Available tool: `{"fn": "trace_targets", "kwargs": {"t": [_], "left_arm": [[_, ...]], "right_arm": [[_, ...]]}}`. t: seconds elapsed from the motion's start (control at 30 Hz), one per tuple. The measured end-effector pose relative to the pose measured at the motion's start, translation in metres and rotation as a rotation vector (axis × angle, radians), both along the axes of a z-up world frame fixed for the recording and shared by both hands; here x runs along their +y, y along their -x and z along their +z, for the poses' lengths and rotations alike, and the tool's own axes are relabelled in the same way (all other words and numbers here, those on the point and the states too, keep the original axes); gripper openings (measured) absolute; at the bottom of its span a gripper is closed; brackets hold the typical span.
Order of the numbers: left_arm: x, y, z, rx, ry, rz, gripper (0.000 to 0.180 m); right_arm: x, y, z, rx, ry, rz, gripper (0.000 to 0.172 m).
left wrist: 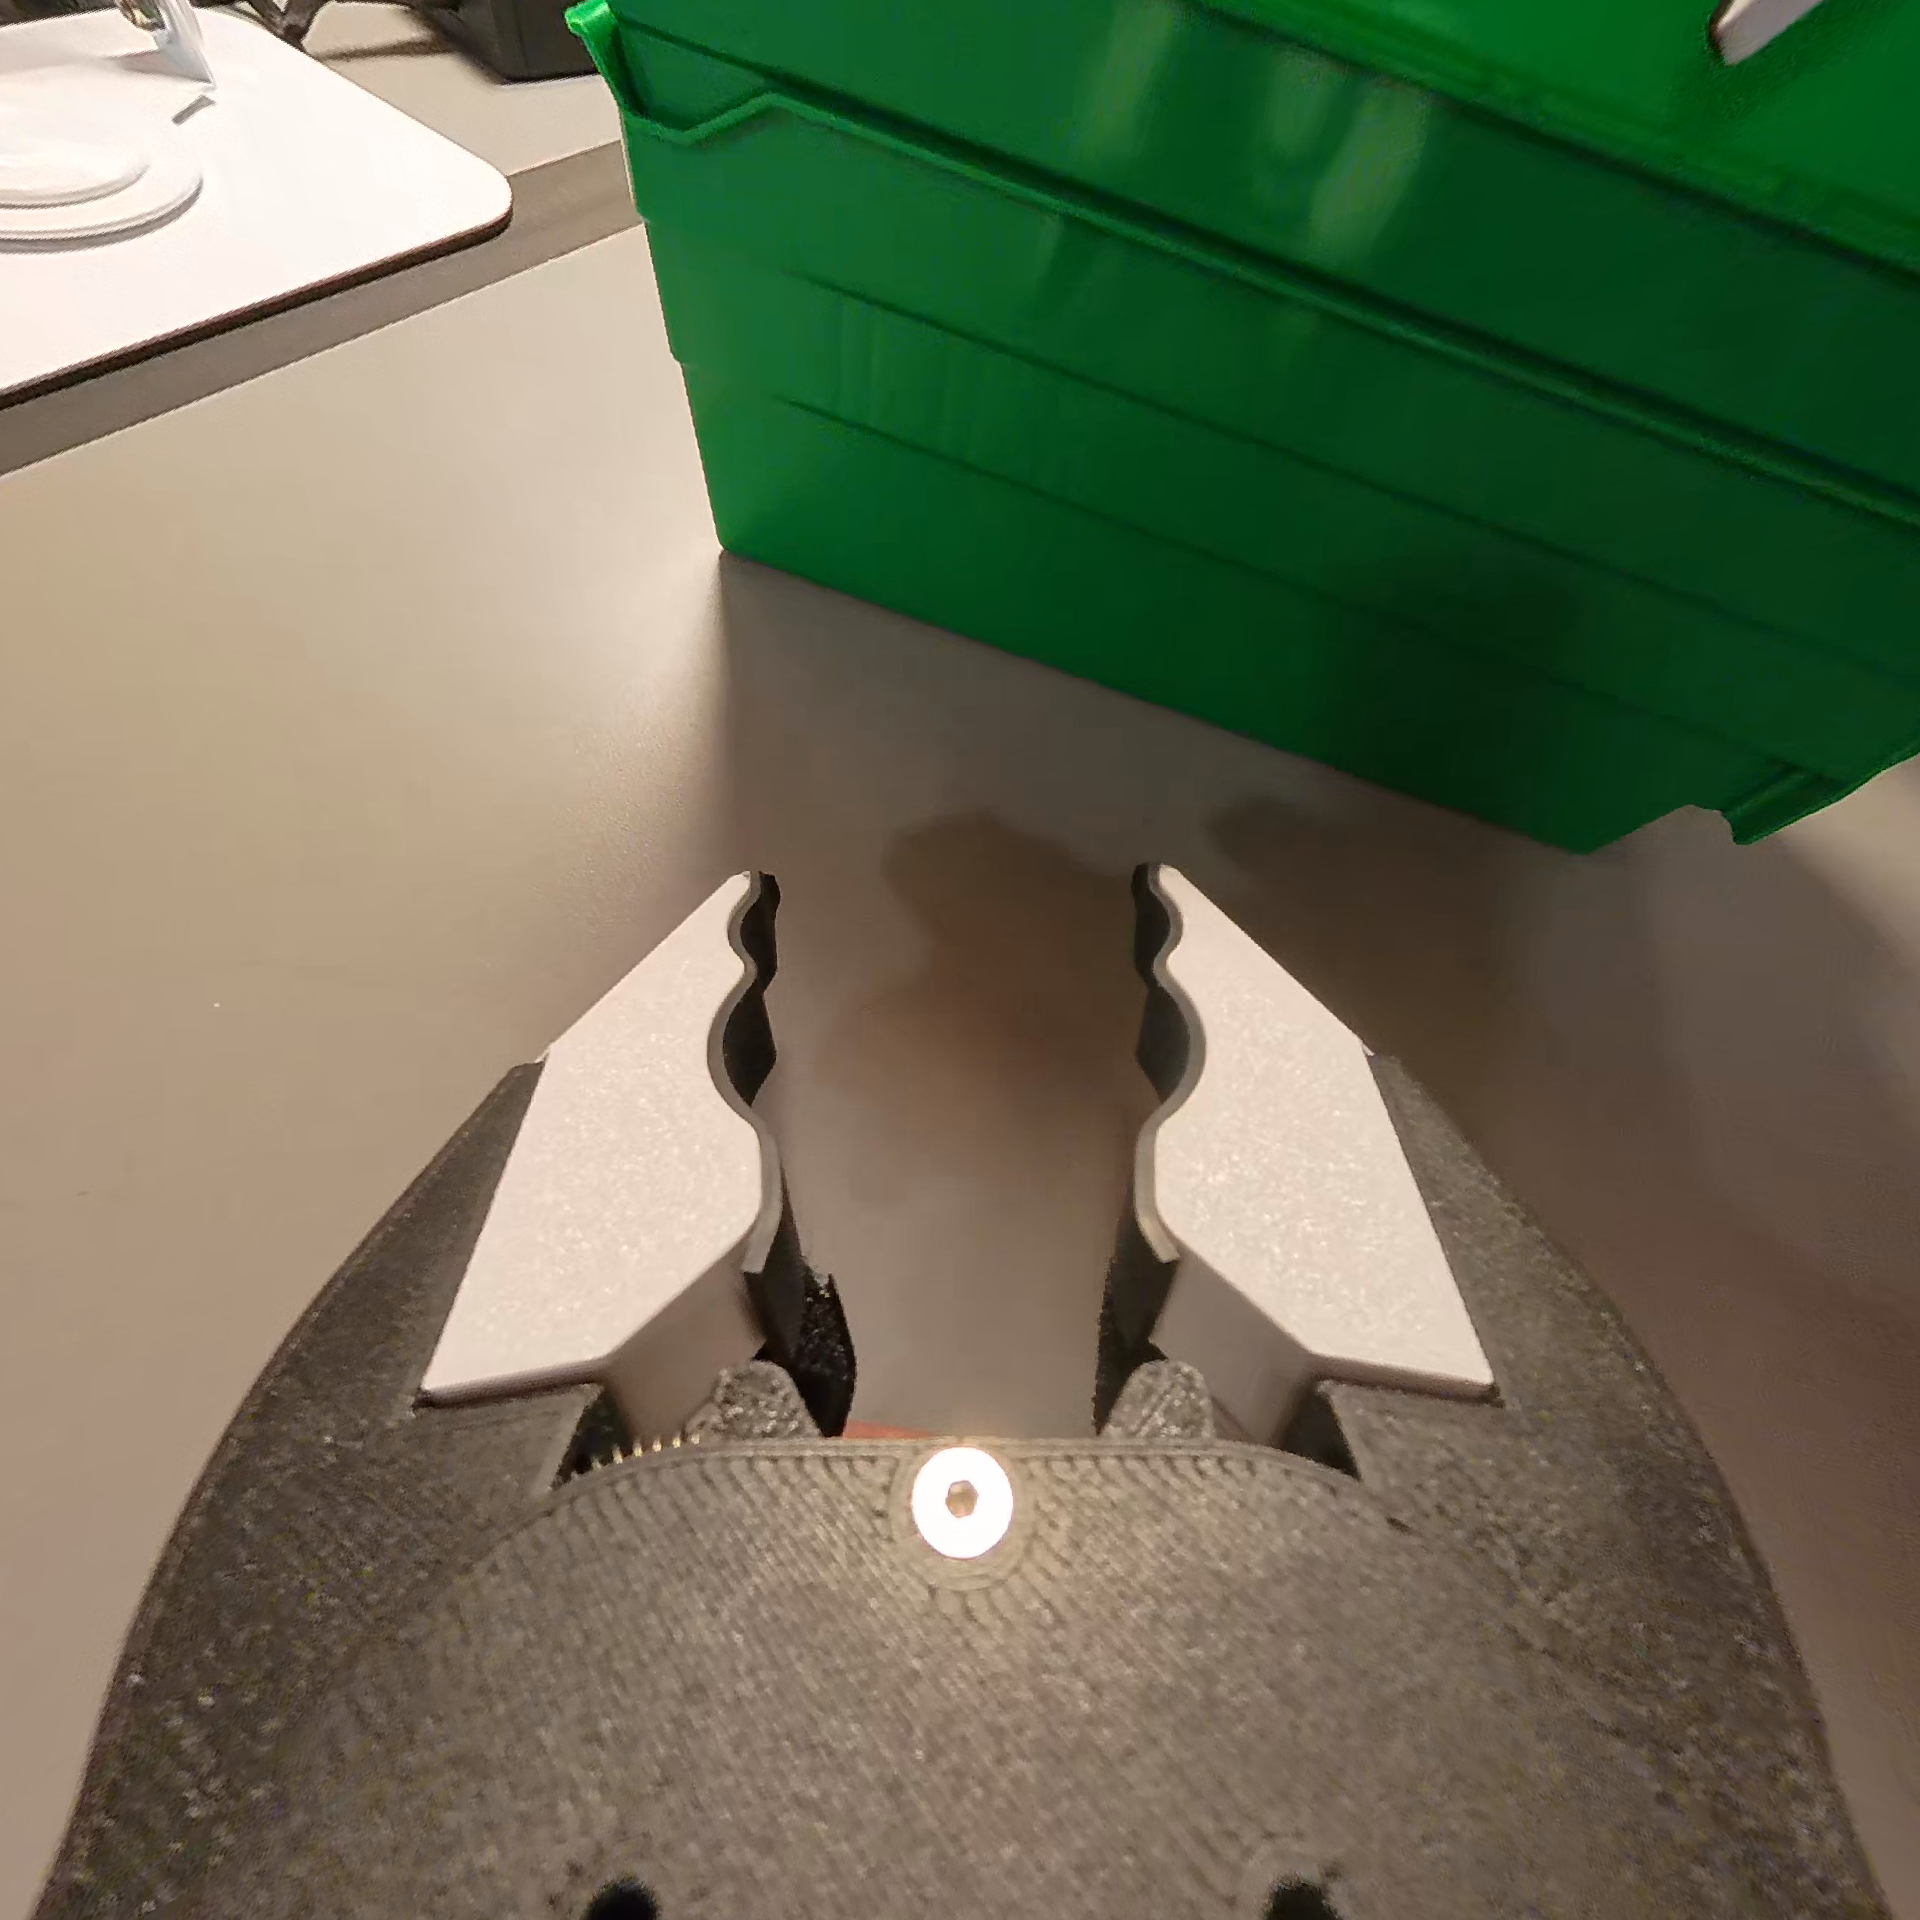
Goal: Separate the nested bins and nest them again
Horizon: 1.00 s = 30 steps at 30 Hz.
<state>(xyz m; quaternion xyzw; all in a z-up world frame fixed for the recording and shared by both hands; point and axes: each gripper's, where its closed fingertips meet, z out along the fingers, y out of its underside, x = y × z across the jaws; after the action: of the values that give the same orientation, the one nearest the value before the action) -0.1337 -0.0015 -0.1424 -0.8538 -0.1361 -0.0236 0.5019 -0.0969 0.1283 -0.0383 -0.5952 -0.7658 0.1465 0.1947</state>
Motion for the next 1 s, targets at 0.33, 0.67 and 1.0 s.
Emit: {"fn": "trace_targets", "kwargs": {"t": [0.33,0.67,1.0], "left_arm": [[0.000,0.000,0.000,0.002,0.001,-0.002,0.069],[0.000,0.000,0.000,-0.008,-0.003,-0.002,0.069],[0.000,0.000,0.000,-0.014,-0.004,-0.002,0.069]], "right_arm": [[0.003,-0.001,-0.013,-0.070,-0.076,0.009,0.122],[0.003,0.001,-0.008,-0.033,-0.044,0.012,0.107],[-0.005,-0.005,-0.003,-0.029,-0.019,0.040,0.107]]}}
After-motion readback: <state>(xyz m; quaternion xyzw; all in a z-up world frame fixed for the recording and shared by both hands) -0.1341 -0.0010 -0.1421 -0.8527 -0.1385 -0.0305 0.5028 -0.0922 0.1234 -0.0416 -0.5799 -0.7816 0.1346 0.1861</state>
